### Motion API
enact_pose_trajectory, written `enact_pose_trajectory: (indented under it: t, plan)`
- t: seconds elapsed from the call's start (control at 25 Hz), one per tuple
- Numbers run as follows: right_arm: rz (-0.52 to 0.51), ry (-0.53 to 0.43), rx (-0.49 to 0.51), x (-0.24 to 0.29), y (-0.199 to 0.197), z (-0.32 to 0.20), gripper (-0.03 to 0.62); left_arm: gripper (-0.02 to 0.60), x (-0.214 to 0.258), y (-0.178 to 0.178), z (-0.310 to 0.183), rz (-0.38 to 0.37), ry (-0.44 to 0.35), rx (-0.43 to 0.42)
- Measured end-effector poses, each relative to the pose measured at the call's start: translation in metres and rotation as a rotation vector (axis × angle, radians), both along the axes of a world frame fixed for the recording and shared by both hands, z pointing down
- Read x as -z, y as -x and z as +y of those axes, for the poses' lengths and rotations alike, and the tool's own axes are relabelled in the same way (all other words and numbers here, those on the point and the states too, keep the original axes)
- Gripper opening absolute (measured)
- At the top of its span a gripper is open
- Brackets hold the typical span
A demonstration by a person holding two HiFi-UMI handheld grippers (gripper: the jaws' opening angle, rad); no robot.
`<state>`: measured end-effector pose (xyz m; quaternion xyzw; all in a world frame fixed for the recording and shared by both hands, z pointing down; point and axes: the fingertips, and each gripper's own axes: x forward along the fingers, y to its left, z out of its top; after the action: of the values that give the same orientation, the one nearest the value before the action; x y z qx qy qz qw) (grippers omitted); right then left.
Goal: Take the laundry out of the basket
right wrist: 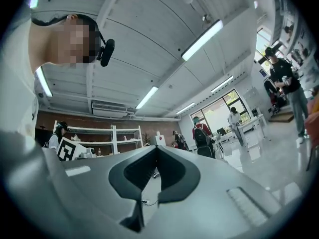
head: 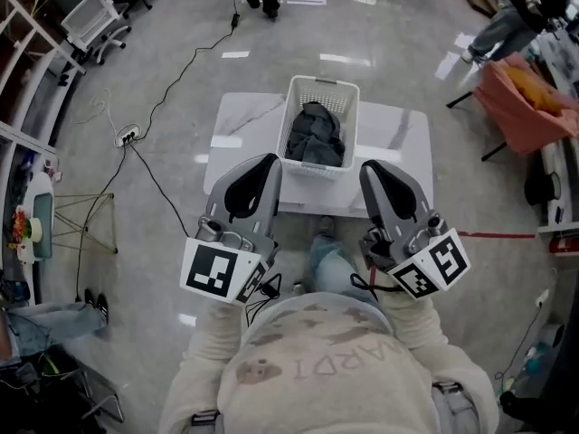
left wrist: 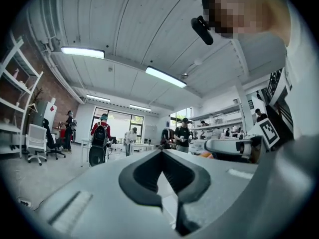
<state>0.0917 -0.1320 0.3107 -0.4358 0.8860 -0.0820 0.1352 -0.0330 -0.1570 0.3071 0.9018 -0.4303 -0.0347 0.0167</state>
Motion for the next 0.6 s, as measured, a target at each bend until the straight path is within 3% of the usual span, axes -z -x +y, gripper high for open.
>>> enact_pose_trajectory:
  t: [0.16, 0.28, 0.4, 0.6]
  plan:
    - [0.155, -0.037, -0.122, 0.015, 0.014, 0.075, 0.026, 0.000, 0.008, -0.001, 0.063, -0.028, -0.021, -0.074]
    - [0.270, -0.036, -0.150, 0.021, 0.023, 0.112, 0.026, 0.000, 0.021, -0.014, 0.110, -0.080, -0.081, -0.125]
    - [0.277, -0.061, -0.132, 0.030, 0.031, 0.139, 0.026, 0.000, 0.029, -0.021, 0.145, -0.147, -0.124, -0.131]
    - [0.231, -0.069, -0.030, 0.041, 0.047, 0.181, 0.026, 0.000, 0.034, -0.009, 0.185, -0.053, -0.048, -0.135]
